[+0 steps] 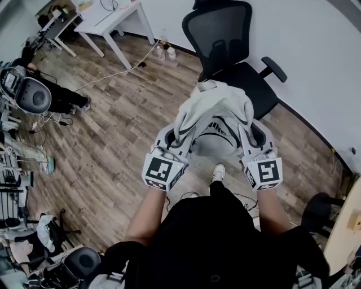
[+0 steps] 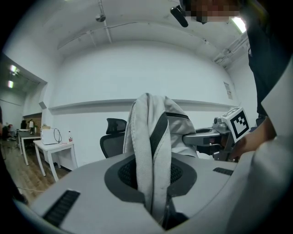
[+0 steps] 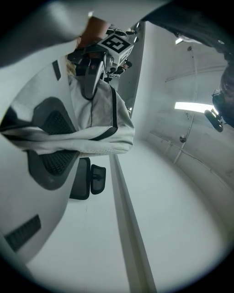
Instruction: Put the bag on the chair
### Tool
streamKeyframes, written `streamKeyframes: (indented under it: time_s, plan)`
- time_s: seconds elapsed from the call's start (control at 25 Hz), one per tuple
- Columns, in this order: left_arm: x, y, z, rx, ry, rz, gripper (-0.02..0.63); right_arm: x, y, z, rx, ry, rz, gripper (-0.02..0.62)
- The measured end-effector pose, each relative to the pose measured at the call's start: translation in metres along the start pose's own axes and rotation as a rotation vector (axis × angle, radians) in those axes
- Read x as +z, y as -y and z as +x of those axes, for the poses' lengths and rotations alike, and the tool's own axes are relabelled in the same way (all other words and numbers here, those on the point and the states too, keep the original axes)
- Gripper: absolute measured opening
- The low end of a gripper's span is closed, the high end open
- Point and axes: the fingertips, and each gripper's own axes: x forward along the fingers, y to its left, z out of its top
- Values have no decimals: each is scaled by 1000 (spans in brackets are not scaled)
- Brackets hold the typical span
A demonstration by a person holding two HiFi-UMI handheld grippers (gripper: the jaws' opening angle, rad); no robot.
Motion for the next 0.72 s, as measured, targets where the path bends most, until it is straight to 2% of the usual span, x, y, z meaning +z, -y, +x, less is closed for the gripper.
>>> streamKeyframes:
  time_s: [0.24,0.72]
  plan:
    - [15,-4,55,20,-5,-34,77,1,51,27,13,20,10,78]
    - [38,-11,124,39,-12,14,77,8,112,61,65,52,11,78]
